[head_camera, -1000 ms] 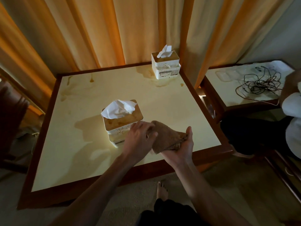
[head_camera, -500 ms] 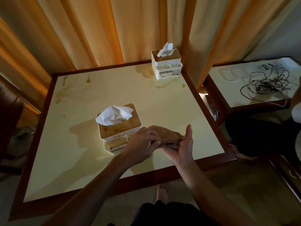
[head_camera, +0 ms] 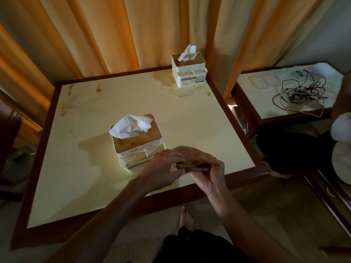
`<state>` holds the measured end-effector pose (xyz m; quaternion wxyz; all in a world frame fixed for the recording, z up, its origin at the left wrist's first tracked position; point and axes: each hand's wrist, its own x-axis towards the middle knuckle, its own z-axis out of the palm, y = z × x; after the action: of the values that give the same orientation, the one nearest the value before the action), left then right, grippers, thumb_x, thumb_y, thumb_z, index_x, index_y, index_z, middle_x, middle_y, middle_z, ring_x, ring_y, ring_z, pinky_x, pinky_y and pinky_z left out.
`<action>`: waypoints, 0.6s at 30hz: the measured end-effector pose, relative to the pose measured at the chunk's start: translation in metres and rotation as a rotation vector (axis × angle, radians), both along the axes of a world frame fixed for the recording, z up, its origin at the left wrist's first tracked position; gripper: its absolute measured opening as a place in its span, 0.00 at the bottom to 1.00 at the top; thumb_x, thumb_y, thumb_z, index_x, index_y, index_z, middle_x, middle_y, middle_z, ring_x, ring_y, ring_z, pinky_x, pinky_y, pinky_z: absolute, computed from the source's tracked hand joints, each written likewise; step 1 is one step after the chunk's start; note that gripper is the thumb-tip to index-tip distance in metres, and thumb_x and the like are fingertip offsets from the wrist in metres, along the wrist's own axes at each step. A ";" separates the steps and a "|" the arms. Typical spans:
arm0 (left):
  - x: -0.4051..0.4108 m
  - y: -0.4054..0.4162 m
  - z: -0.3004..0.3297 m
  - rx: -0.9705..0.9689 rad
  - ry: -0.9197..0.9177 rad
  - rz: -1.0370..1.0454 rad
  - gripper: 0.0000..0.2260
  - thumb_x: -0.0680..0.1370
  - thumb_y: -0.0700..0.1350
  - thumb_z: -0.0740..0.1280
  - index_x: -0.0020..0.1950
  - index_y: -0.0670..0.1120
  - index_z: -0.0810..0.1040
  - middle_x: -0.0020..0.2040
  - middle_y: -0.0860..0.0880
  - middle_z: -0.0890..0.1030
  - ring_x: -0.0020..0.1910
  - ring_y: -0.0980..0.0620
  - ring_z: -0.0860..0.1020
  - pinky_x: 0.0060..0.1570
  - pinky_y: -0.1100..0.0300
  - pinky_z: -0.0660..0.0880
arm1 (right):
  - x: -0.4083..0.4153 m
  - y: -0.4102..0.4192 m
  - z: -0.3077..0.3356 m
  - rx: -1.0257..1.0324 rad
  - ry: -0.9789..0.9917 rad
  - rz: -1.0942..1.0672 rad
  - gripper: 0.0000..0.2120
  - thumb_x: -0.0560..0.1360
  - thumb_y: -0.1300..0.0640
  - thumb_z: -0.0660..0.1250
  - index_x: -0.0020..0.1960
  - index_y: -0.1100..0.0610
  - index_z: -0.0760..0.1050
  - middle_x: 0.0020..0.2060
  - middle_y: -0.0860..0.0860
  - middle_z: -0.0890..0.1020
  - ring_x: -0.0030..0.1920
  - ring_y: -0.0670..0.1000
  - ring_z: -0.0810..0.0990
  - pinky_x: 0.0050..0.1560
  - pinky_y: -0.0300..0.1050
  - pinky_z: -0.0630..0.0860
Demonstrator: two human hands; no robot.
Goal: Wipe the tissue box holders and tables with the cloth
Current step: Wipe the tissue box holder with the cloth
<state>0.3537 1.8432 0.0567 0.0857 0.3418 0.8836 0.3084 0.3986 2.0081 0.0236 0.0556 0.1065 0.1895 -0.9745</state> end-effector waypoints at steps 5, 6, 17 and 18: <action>0.005 0.000 0.003 0.133 -0.030 0.116 0.09 0.76 0.39 0.70 0.54 0.46 0.85 0.51 0.52 0.84 0.51 0.55 0.79 0.54 0.58 0.75 | 0.008 -0.001 -0.007 -0.062 -0.008 0.004 0.29 0.58 0.76 0.60 0.60 0.75 0.75 0.60 0.71 0.76 0.65 0.74 0.72 0.68 0.68 0.70; 0.006 0.000 0.004 0.157 -0.031 0.157 0.09 0.76 0.39 0.70 0.53 0.47 0.85 0.48 0.53 0.84 0.47 0.55 0.79 0.51 0.57 0.76 | 0.009 -0.001 -0.010 -0.050 -0.016 0.020 0.31 0.58 0.76 0.59 0.62 0.74 0.73 0.62 0.71 0.75 0.68 0.74 0.70 0.71 0.68 0.66; 0.020 -0.018 0.010 0.286 0.285 0.001 0.09 0.74 0.40 0.69 0.53 0.45 0.84 0.54 0.51 0.83 0.58 0.58 0.77 0.61 0.63 0.72 | 0.019 0.005 0.013 -0.048 0.005 0.061 0.23 0.75 0.62 0.66 0.67 0.67 0.66 0.64 0.68 0.72 0.69 0.66 0.70 0.77 0.59 0.56; 0.021 -0.020 0.007 0.282 0.298 -0.018 0.09 0.75 0.41 0.69 0.54 0.46 0.84 0.56 0.51 0.83 0.60 0.58 0.76 0.64 0.62 0.71 | 0.019 0.005 0.014 -0.049 -0.035 0.062 0.27 0.78 0.56 0.67 0.72 0.66 0.63 0.67 0.68 0.69 0.71 0.66 0.67 0.77 0.60 0.55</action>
<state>0.3750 1.8231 0.0637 -0.0920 0.4001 0.8315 0.3743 0.4178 2.0135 0.0380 0.0919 0.1163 0.1678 -0.9746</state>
